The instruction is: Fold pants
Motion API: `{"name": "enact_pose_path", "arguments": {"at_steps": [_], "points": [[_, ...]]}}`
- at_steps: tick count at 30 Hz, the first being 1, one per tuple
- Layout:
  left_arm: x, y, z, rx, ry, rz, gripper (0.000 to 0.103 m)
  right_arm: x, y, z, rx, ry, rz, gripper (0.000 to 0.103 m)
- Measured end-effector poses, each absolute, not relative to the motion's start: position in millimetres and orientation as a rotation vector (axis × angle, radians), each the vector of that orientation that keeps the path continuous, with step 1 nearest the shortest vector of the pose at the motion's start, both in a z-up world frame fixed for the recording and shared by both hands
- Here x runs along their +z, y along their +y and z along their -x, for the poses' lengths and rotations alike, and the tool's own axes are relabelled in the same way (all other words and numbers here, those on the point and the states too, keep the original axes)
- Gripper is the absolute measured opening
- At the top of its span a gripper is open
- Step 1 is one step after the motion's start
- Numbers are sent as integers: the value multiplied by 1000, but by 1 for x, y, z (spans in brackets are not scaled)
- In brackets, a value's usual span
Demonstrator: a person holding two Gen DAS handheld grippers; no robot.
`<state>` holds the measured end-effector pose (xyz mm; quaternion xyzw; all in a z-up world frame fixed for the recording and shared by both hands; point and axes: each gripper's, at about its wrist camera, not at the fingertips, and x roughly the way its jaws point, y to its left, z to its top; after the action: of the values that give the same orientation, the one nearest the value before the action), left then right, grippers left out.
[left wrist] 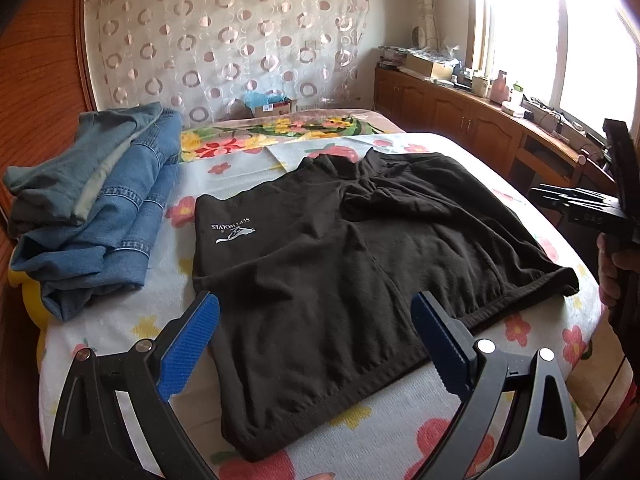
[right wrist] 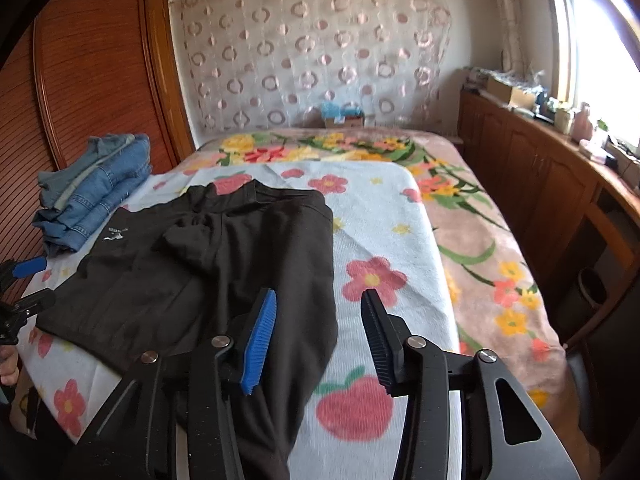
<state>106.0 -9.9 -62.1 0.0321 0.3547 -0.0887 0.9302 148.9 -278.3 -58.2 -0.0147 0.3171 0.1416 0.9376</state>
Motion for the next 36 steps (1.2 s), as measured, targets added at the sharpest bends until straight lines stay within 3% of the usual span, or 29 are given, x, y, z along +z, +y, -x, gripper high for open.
{"name": "enact_pose_path", "arguments": {"at_steps": [14, 19, 26, 36], "points": [[-69, 0, -118, -181, 763, -37, 97, -57, -285, -205, 302, 824, -3, 32], [-72, 0, -116, -177, 766, -48, 97, -52, -281, -200, 326, 812, 15, 5], [-75, 3, -116, -174, 774, -36, 97, -26, -264, -152, 461, 699, 43, 2], [-76, 8, -114, -165, 771, -32, 97, -35, -259, -84, 601, 749, 135, 5]]}}
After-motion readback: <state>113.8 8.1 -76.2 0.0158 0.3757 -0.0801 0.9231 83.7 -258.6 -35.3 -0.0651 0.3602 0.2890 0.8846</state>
